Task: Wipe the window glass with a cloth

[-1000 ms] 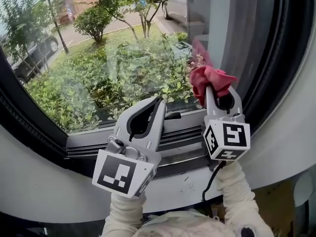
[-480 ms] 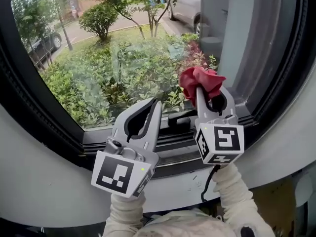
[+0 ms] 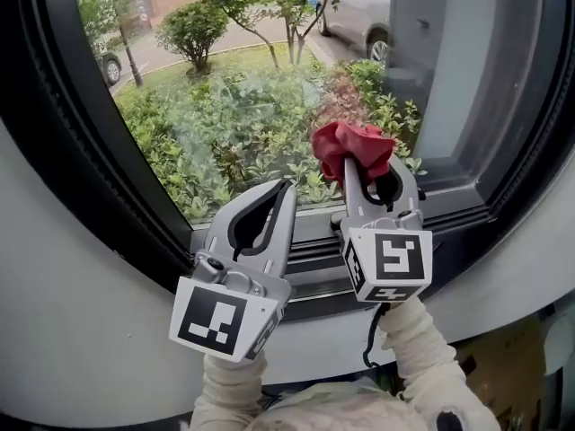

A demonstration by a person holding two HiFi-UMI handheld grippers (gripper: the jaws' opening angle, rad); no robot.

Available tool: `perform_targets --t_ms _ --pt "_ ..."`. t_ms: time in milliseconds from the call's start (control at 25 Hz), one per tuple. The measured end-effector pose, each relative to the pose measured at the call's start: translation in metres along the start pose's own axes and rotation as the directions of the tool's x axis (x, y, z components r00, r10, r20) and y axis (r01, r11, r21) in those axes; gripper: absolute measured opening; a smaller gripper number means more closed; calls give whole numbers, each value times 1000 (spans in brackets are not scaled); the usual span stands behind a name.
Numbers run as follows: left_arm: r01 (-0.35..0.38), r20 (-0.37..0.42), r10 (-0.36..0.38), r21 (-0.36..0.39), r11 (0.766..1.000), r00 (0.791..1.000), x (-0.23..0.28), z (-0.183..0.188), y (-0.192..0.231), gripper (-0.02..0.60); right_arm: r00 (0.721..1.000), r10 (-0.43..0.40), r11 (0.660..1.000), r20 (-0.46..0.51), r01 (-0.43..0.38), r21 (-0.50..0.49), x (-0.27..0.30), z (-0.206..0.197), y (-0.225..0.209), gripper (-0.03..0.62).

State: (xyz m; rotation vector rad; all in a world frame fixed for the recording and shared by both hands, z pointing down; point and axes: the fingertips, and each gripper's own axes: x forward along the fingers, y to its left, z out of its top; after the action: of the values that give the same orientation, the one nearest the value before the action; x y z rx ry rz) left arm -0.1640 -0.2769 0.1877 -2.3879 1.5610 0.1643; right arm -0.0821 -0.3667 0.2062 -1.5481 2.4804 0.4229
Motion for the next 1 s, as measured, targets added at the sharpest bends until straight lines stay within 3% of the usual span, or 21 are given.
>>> perform_targets --t_ms 360,600,880,1000 --pt "-28 0 28 2 1000 1000 -29 7 25 0 997 72 997 12 -71 -26 11 11 67 106" --pt "-48 8 48 6 999 999 -39 11 29 0 996 91 996 19 -91 2 10 11 71 110" --pt "-43 -3 43 11 999 999 -35 10 13 0 983 182 976 -2 -180 119 3 -3 69 112" --pt "-47 -3 47 13 999 999 -30 10 4 0 978 209 971 12 -209 116 -4 0 65 112"
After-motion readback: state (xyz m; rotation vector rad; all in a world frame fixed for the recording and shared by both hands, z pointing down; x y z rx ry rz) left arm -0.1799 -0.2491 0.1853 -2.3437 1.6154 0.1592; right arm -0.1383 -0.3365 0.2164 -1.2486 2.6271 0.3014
